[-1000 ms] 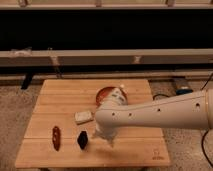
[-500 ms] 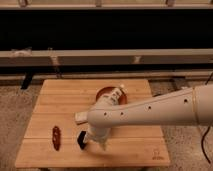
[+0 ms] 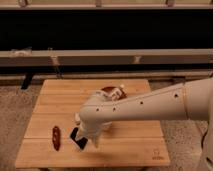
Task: Knock the eraser over
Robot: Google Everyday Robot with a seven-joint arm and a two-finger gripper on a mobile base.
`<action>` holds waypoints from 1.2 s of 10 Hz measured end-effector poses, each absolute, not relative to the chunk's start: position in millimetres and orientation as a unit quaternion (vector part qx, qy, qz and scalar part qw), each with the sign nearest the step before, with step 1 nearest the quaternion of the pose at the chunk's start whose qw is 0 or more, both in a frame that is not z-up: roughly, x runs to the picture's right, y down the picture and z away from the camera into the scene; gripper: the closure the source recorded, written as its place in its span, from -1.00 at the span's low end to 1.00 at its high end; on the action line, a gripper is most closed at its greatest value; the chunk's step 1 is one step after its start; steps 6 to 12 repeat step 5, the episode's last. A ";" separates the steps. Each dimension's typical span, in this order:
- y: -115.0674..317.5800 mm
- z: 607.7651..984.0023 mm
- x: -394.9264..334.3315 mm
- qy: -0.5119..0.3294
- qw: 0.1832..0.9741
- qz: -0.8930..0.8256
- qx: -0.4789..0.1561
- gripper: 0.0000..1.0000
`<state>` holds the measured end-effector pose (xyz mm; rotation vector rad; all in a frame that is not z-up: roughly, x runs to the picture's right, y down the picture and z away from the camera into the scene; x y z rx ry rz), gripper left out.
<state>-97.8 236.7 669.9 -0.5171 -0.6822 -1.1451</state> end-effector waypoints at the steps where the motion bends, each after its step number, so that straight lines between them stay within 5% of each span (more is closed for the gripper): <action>1: 228.0 667.0 -101.7 -0.314 0.755 -0.528 -0.230 -0.31; 12: 202.0 659.1 -99.5 -0.321 0.763 -0.529 -0.189 -0.31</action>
